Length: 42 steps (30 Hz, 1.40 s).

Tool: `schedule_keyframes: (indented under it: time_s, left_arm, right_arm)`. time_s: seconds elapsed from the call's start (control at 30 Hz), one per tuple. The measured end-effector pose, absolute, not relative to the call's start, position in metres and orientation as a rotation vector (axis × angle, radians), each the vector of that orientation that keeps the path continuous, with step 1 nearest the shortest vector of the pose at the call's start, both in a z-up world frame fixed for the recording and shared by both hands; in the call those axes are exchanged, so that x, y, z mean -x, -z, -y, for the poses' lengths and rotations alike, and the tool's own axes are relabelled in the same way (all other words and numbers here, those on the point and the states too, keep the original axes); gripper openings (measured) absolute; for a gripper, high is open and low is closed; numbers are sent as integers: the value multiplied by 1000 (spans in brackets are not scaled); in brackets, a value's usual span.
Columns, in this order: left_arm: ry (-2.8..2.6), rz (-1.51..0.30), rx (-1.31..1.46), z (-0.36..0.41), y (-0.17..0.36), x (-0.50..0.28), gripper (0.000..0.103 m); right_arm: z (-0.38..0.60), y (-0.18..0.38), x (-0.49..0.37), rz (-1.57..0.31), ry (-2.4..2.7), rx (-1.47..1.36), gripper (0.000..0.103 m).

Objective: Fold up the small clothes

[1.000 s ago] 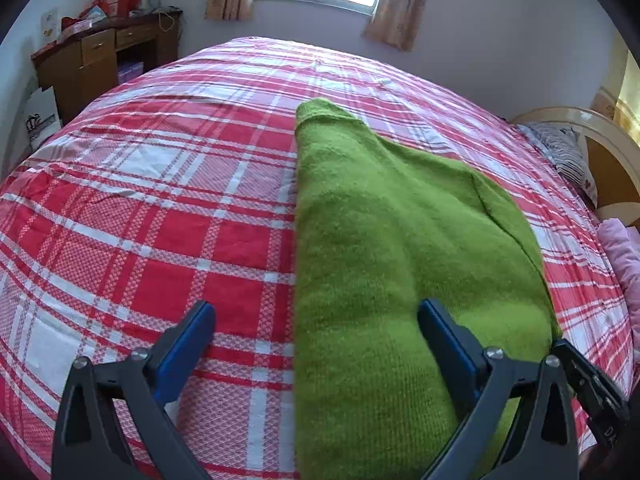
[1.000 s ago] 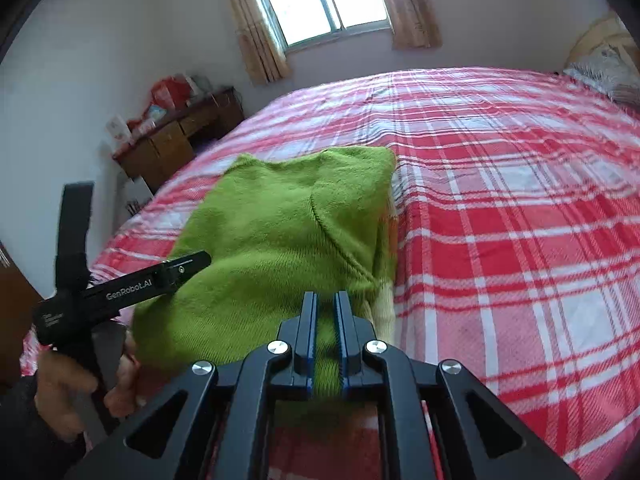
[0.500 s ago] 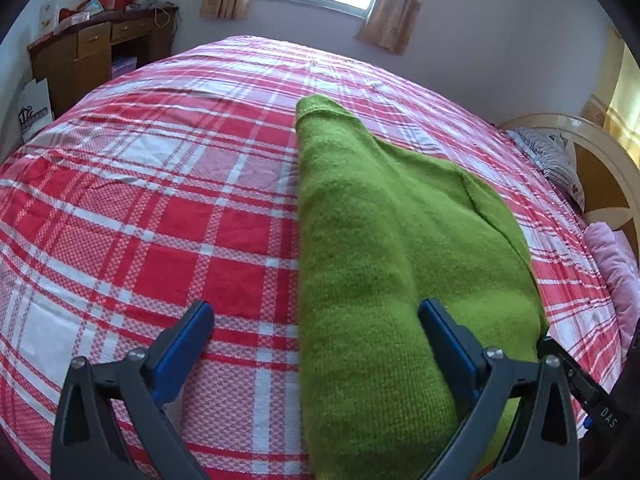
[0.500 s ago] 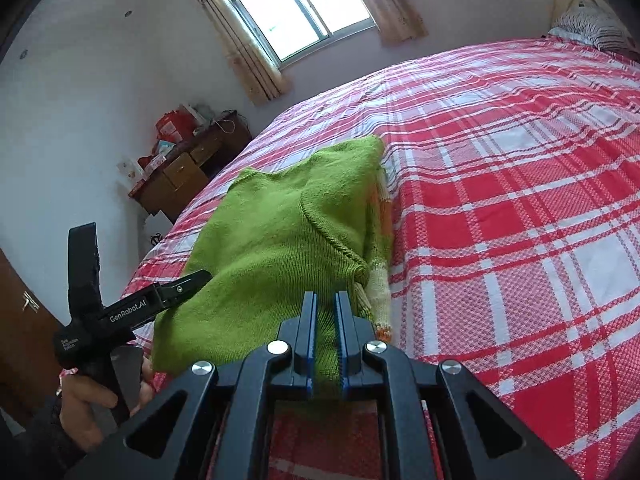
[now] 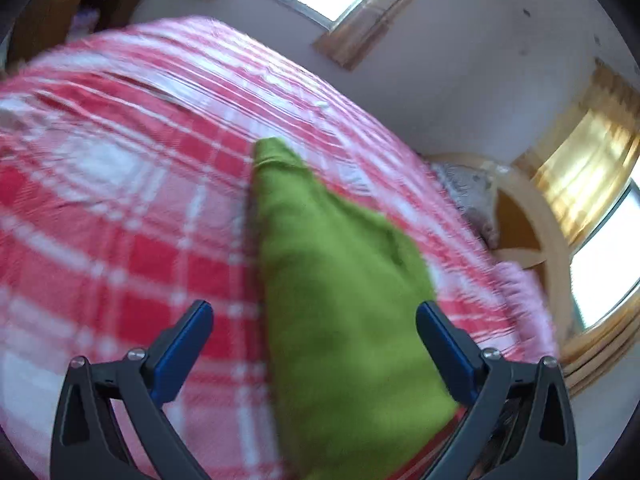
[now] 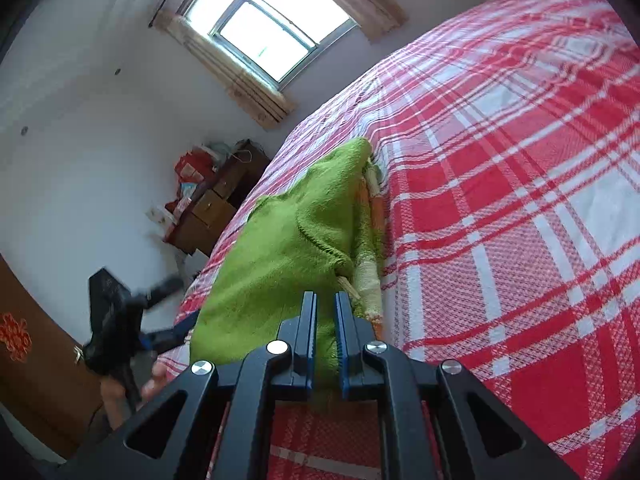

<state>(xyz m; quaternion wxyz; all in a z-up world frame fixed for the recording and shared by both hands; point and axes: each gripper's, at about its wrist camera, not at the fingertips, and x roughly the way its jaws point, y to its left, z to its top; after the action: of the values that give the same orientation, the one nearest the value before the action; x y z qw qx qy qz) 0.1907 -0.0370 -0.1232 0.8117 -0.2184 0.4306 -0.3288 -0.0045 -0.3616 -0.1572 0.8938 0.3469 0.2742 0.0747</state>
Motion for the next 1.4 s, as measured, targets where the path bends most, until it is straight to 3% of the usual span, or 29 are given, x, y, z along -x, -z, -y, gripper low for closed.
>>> schedule_keyframes:
  time_s: [0.2, 0.37, 0.4, 0.53, 1.17, 1.2, 1.3, 1.4]
  left_arm:
    - [672, -976, 312, 88, 150, -228, 87]
    - [712, -926, 326, 85, 156, -224, 86]
    - [711, -925, 319, 86, 155, -224, 86]
    - [705, -920, 304, 88, 155, -223, 87]
    - [698, -915, 284, 87, 153, -222, 87]
    - [699, -915, 286, 87, 152, -222, 87]
    - [700, -915, 288, 86, 152, -222, 87]
    - [702, -914, 292, 86, 152, -222, 87]
  right_arm:
    - [368, 163, 6, -576, -138, -763, 9]
    - [368, 164, 6, -576, -143, -773, 10]
    - [370, 166, 6, -576, -153, -790, 12]
    - [377, 166, 7, -554, -182, -814, 38]
    - [353, 135, -5, -706, 6, -566, 42]
    - [356, 129, -9, -696, 5, -558, 44]
    - [365, 111, -37, -649, -20, -556, 84]
    - [368, 115, -69, -673, -59, -555, 84]
